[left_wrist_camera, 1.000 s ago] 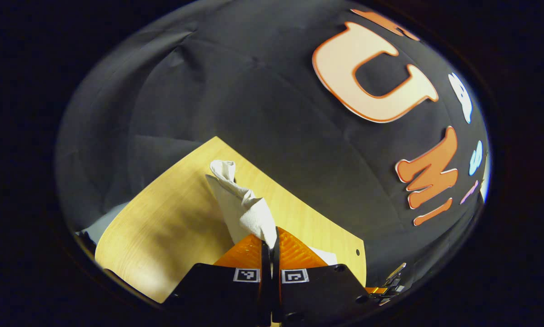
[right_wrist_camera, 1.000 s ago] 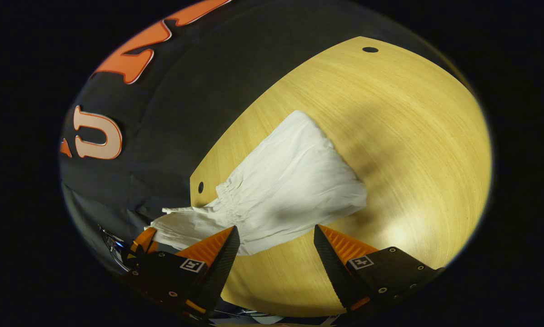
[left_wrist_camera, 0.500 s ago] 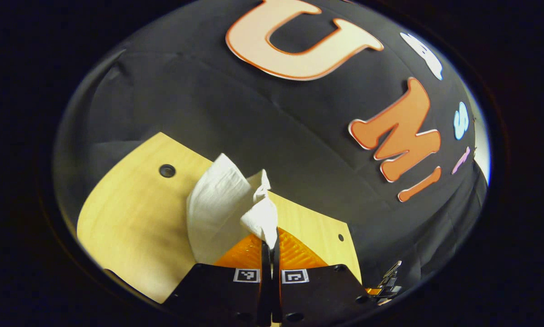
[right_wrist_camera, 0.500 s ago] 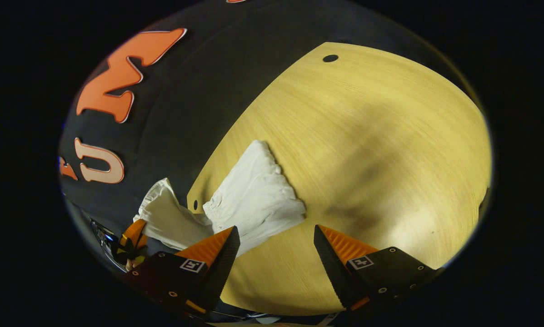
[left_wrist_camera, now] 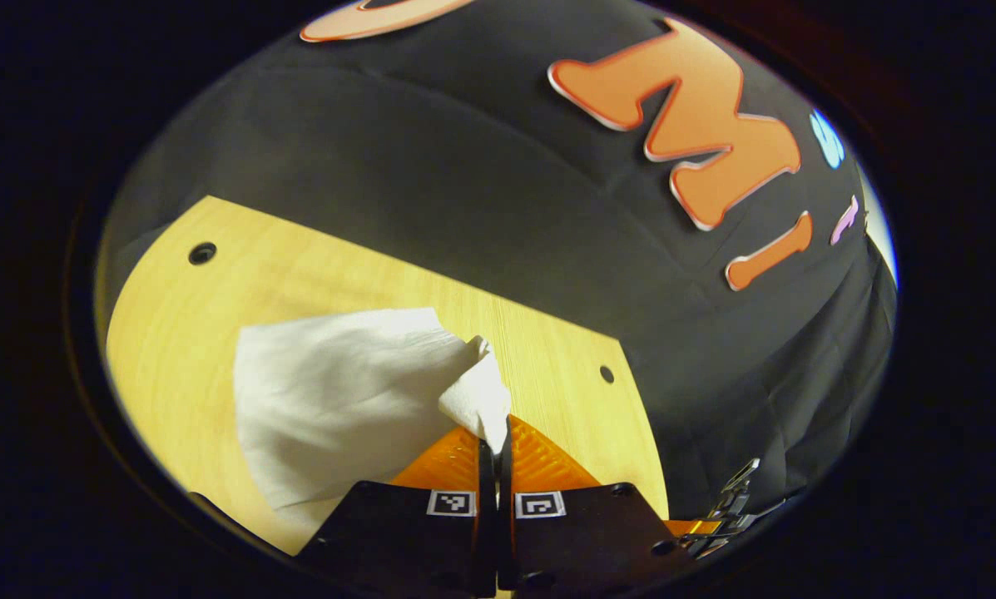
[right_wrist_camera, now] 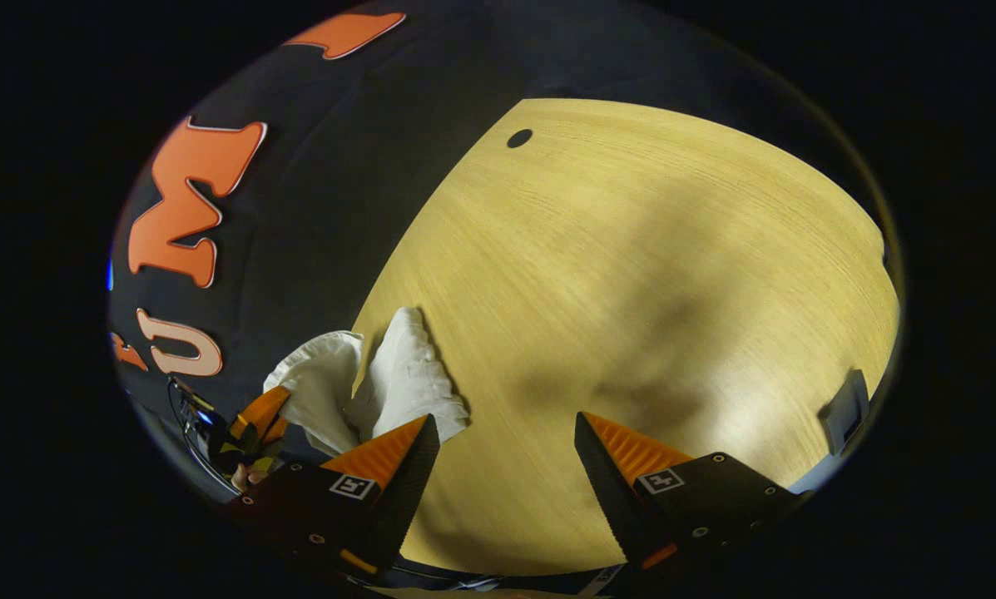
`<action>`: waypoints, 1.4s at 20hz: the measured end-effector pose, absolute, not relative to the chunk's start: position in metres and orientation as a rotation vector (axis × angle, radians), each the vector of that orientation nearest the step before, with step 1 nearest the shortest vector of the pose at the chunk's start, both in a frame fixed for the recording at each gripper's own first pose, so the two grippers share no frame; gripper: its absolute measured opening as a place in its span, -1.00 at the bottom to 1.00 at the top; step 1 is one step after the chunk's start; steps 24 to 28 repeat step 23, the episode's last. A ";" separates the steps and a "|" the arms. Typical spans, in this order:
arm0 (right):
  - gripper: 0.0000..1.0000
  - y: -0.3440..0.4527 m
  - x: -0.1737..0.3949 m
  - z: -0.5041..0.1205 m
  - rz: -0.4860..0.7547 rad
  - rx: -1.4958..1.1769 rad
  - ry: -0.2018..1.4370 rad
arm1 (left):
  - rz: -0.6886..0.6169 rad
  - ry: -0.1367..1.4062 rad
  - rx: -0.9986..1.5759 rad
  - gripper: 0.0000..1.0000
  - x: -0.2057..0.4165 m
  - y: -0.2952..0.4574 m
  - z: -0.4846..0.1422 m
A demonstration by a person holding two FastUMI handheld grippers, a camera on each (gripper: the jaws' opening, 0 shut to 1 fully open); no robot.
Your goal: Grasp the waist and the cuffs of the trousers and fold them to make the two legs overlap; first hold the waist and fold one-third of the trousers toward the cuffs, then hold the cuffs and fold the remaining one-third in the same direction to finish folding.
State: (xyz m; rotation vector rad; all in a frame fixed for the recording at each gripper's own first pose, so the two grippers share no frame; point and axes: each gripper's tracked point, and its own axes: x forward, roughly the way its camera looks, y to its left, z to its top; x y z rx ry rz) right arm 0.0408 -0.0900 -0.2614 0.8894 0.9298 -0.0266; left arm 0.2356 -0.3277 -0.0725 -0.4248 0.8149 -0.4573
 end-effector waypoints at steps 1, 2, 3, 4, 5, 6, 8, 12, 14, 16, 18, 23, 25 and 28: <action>0.97 -0.097 0.036 -0.266 -0.036 0.893 0.935 | -0.459 0.837 -0.407 -0.92 0.231 -0.340 -0.086; 0.97 -0.104 0.032 -0.270 -0.043 0.894 0.943 | -0.460 0.862 -0.383 -0.92 0.227 -0.352 -0.100; 0.97 -0.109 0.028 -0.274 -0.049 0.892 0.951 | -0.457 0.890 -0.358 -0.93 0.222 -0.363 -0.115; 0.97 -0.113 0.024 -0.278 -0.052 0.889 0.960 | -0.451 0.920 -0.330 -0.92 0.216 -0.374 -0.130; 0.97 -0.118 0.022 -0.281 -0.056 0.885 0.966 | -0.437 0.949 -0.299 -0.92 0.210 -0.382 -0.144; 0.97 -0.121 0.020 -0.283 -0.056 0.881 0.971 | -0.422 0.978 -0.261 -0.92 0.201 -0.390 -0.160; 0.97 -0.127 0.019 -0.284 -0.051 0.872 0.975 | -0.421 0.997 -0.203 -0.94 0.192 -0.397 -0.176; 0.97 -0.131 0.024 -0.280 -0.031 0.830 0.978 | -0.462 1.019 -0.207 0.54 0.177 -0.424 -0.188; 0.97 -0.129 0.030 -0.277 -0.011 0.794 0.973 | -0.463 0.979 -0.124 1.00 0.174 -0.416 -0.179; 0.97 -0.128 0.036 -0.268 0.009 0.741 0.960 | -0.476 0.910 -0.038 0.99 0.172 -0.408 -0.160; 0.97 -0.127 0.046 -0.260 0.027 0.664 0.939 | -0.469 0.829 0.035 0.99 0.177 -0.395 -0.135; 0.97 -0.110 0.085 -0.205 0.120 0.455 0.787 | -0.375 0.600 0.090 1.00 0.193 -0.368 -0.069; 0.97 -0.110 0.085 -0.205 0.120 0.455 0.787 | -0.375 0.600 0.090 1.00 0.193 -0.368 -0.069; 0.97 -0.110 0.085 -0.205 0.120 0.455 0.787 | -0.375 0.600 0.090 1.00 0.193 -0.368 -0.069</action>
